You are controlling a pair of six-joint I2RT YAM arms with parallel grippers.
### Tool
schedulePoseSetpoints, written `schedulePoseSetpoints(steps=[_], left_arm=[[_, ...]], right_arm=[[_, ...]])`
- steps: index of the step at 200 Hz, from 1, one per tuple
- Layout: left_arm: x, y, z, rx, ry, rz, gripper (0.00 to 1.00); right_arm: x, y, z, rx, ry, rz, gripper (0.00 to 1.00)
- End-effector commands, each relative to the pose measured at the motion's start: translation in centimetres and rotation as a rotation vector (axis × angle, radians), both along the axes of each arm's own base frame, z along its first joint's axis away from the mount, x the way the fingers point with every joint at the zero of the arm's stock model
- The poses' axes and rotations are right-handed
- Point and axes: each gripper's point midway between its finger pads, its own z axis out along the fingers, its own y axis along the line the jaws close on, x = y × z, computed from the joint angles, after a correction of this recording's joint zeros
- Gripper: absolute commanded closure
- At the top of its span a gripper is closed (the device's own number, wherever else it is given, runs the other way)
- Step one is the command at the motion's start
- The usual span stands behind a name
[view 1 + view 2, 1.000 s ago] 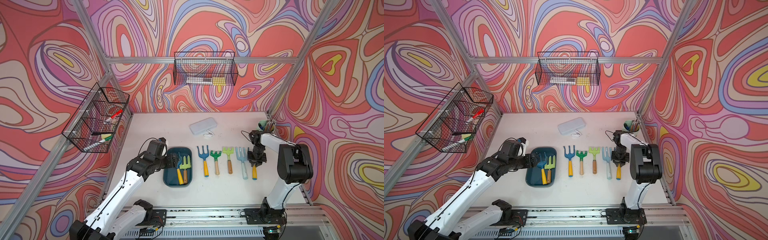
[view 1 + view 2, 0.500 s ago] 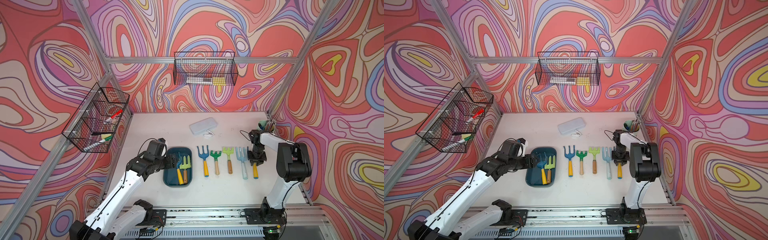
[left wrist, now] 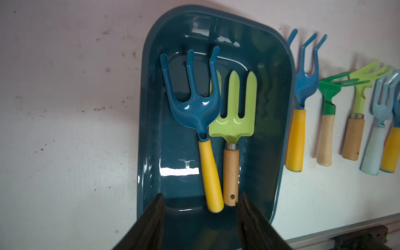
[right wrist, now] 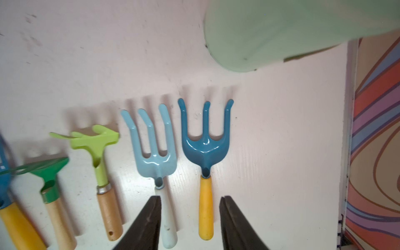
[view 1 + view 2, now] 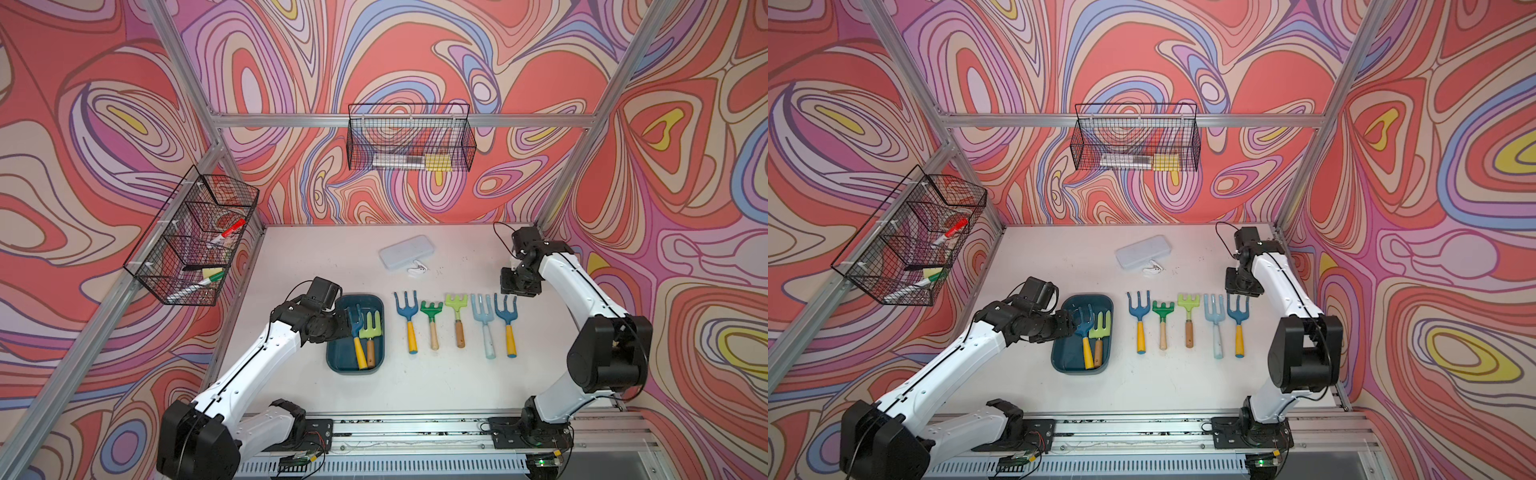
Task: Take the hand rake out of the storage box
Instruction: Move the storage box to the center of the board.
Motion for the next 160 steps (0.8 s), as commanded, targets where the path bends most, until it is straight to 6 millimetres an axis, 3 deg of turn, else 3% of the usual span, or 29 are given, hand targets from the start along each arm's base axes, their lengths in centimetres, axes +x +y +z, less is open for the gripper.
schedulePoseSetpoints(steps=[1,46,58,101,160], left_arm=[[0.9,0.1,0.2,-0.049,0.011,0.164,0.49],[1.7,-0.6,-1.1,0.064,0.053,0.186,0.51],[1.7,-1.3,-1.3,0.08,0.061,0.138,0.51],[-0.6,-3.1,-4.4,0.246,0.216,-0.026,0.51],[-3.0,-1.6,-7.1,0.323,0.25,-0.02,0.5]], right_arm=[[0.3,4.3,1.9,0.054,-0.073,0.081,0.54],[-0.4,14.0,3.8,0.169,-0.191,0.273,0.54],[-0.8,15.5,4.3,0.209,-0.225,0.29,0.54],[-1.4,16.3,5.1,0.301,-0.31,0.266,0.54],[-1.1,16.9,5.0,0.327,-0.318,0.273,0.54]])
